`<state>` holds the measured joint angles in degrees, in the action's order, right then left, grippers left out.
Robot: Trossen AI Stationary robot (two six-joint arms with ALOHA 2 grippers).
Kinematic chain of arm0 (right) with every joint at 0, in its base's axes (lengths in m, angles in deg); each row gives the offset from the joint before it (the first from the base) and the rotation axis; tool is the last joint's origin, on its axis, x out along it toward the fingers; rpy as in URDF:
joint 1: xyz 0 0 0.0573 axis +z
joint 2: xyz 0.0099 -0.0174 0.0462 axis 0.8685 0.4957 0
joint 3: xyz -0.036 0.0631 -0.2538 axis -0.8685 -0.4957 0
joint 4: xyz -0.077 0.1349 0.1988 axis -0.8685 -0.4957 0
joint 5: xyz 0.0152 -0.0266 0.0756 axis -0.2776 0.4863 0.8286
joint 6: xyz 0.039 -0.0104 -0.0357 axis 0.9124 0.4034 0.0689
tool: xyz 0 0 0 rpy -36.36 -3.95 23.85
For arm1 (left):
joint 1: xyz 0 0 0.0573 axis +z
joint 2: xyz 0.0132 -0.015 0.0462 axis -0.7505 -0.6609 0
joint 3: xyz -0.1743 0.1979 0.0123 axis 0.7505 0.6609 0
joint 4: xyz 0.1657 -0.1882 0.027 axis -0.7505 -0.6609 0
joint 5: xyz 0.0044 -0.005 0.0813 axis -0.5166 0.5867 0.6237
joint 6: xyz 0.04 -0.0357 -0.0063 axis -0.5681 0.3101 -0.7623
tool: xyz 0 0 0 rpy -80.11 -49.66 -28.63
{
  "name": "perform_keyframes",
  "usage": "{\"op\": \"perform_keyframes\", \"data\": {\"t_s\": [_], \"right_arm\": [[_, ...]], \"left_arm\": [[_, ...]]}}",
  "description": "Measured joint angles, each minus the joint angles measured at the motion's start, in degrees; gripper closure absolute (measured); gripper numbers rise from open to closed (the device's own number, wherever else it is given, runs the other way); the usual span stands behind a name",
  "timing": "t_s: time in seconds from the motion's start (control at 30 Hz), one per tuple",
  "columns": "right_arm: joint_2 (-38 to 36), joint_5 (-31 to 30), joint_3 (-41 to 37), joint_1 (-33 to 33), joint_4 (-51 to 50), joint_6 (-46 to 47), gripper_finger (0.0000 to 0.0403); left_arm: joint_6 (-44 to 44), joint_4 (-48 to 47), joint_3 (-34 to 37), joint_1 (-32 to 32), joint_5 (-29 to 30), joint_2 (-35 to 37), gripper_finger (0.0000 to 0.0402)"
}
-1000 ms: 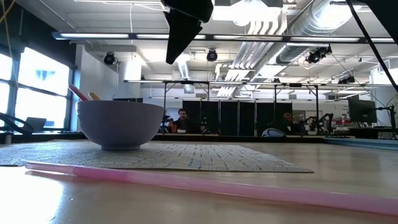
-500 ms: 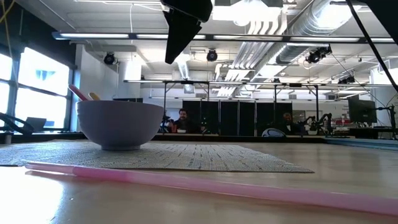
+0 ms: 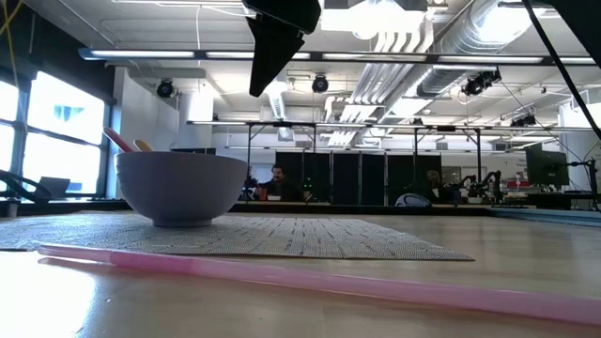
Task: Pick & Place Utensil
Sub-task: Put the blue cup on the top right of the brown placemat
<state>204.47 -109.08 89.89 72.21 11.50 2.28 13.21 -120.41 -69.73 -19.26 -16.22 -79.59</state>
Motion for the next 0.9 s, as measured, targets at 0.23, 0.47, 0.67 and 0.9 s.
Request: {"op": "perform_keyframes", "data": {"t_s": [0.23, 0.47, 0.67, 0.9], "right_arm": [[0.0, 0.0, 0.0, 0.0, 0.2, 0.0, 0.0289], [0.0, 0.2, 0.0, 0.0, 0.3, 0.0, 0.0289], [0.0, 0.2, 0.0, 0.0, 0.4, -0.1, 0.0289], [0.0, 0.2, 0.0, 0.0, 0.4, -0.2, 0.0289]], "left_arm": [[-3.6, 0.1, 0.0, 0.0, 1.6, -0.9, 0.0268], [-6.9, 0.0, 0.0, 0.0, 3.6, -0.9, 0.0303], [-7.8, -0.1, 0.0, 0.0, 2.6, -0.9, 0.0386], [-14.5, -0.1, 0.0, 0.1, 4.6, -0.9, 0.0383]]}}
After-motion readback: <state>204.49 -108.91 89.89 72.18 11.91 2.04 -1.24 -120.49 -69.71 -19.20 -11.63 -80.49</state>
